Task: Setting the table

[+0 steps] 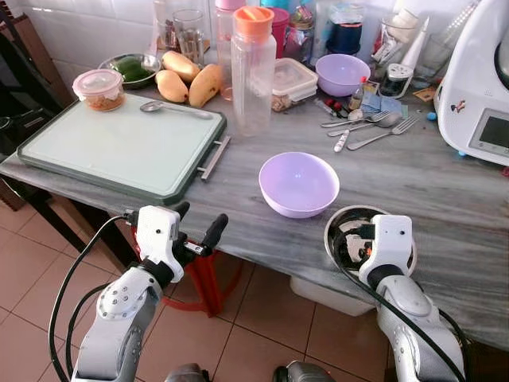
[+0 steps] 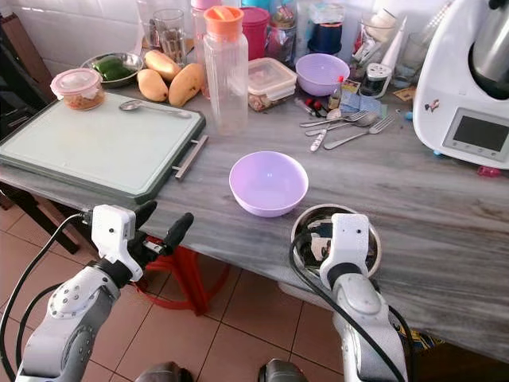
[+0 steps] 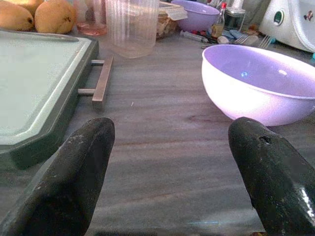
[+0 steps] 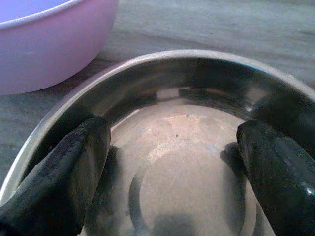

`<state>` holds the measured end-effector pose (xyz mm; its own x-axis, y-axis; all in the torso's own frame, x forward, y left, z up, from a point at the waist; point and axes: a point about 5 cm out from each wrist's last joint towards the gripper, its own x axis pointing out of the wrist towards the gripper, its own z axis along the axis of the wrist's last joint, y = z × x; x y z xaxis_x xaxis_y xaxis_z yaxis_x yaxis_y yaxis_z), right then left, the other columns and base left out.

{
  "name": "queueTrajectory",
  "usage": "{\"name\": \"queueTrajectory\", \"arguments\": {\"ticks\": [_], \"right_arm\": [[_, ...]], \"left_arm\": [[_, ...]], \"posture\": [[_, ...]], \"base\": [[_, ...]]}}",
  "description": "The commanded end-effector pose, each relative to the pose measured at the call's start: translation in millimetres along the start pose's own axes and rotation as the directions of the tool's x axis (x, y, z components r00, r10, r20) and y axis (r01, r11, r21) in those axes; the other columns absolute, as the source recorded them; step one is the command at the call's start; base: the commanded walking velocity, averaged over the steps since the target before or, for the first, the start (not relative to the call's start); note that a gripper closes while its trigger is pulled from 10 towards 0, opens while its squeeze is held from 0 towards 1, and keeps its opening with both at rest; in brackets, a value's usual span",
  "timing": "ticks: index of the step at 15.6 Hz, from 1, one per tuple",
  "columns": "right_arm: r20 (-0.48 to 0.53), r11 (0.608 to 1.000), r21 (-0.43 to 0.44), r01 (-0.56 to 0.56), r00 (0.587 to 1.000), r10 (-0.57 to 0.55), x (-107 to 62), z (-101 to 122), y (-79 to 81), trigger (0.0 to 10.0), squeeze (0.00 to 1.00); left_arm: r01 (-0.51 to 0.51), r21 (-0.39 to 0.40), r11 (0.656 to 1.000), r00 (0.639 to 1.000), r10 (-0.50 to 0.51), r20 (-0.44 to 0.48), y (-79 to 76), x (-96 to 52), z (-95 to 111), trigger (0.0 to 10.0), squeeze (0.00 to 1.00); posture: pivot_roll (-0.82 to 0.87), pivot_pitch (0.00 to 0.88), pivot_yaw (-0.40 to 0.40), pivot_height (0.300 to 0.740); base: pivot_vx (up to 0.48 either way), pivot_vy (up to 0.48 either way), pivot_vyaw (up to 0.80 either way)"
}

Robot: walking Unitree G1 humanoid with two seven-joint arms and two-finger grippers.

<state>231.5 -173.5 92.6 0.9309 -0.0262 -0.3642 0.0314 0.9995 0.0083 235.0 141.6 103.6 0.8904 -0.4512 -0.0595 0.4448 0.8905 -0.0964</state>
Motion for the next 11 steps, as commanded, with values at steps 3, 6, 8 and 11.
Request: {"name": "queueTrajectory", "arguments": {"ticks": [3,6,8,11], "right_arm": [[-0.008,1.000,0.028,-0.009,1.000,0.009,6.9,3.1,0.1,10.0,0.51],[-0.001,0.999,0.034,-0.009,1.000,0.009,13.8,6.7,-0.5,10.0,0.51],[0.001,0.999,0.043,-0.012,1.000,0.012,16.9,7.6,0.0,10.0,0.50],[0.007,0.998,0.059,-0.028,1.000,0.028,21.7,9.0,4.6,10.0,0.50]], "left_arm": [[-0.001,0.019,1.000,1.000,0.001,-0.001,-0.7,0.1,2.5,10.0,0.00],[-0.006,0.023,1.000,1.000,0.006,-0.001,-0.7,1.1,2.4,10.0,0.00],[-0.009,0.025,1.000,1.000,0.009,0.000,-0.5,1.5,2.3,10.0,0.00],[-0.014,0.027,1.000,1.000,0.014,0.001,-0.3,2.4,2.9,10.0,0.00]], "posture": [[0.02,0.039,-0.002,0.740],[0.02,0.035,-0.004,0.740],[0.02,0.033,-0.004,0.740],[0.02,0.031,-0.002,0.740]], "base": [[0.000,0.000,0.00],[0.000,0.000,0.00],[0.000,0.000,0.00],[0.000,0.000,0.00]]}}
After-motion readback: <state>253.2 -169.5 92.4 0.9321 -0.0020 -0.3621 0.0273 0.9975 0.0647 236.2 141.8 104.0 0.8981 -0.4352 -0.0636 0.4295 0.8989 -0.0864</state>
